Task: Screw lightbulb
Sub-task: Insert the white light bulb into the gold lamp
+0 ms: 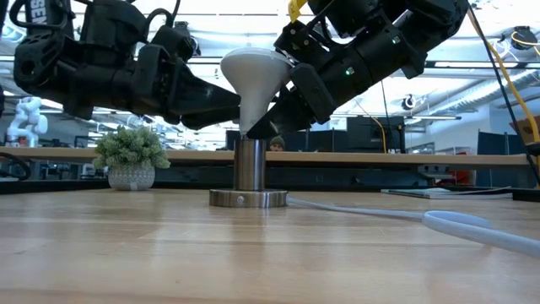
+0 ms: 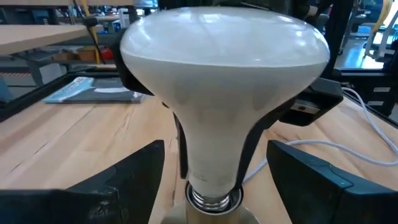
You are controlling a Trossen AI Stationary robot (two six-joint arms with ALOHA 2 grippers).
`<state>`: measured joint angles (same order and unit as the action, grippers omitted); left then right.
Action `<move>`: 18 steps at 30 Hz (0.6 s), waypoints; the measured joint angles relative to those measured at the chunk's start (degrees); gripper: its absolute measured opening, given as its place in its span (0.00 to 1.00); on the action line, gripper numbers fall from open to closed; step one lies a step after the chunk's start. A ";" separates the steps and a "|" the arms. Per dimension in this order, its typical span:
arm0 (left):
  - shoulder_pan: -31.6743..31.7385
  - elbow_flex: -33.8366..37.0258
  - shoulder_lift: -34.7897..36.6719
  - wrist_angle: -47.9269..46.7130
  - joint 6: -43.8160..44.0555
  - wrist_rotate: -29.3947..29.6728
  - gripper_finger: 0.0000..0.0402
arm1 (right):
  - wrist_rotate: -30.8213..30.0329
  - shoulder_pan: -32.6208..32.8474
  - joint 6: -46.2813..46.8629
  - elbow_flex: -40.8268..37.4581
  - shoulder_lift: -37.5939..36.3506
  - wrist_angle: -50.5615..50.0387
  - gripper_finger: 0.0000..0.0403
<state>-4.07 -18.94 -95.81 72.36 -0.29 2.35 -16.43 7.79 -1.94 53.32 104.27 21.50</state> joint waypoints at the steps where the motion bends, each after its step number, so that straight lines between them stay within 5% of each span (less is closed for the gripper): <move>1: 0.11 0.00 0.00 0.54 0.11 0.00 0.72 | 0.00 0.00 -0.04 0.00 0.00 0.02 0.38; 18: 0.26 -6.62 0.00 -10.94 -1.77 -2.01 0.72 | 0.04 0.00 0.75 0.00 0.00 0.07 0.38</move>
<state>-3.81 -25.56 -95.81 61.42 -2.06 0.34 -16.38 7.79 -1.19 53.32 104.27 21.56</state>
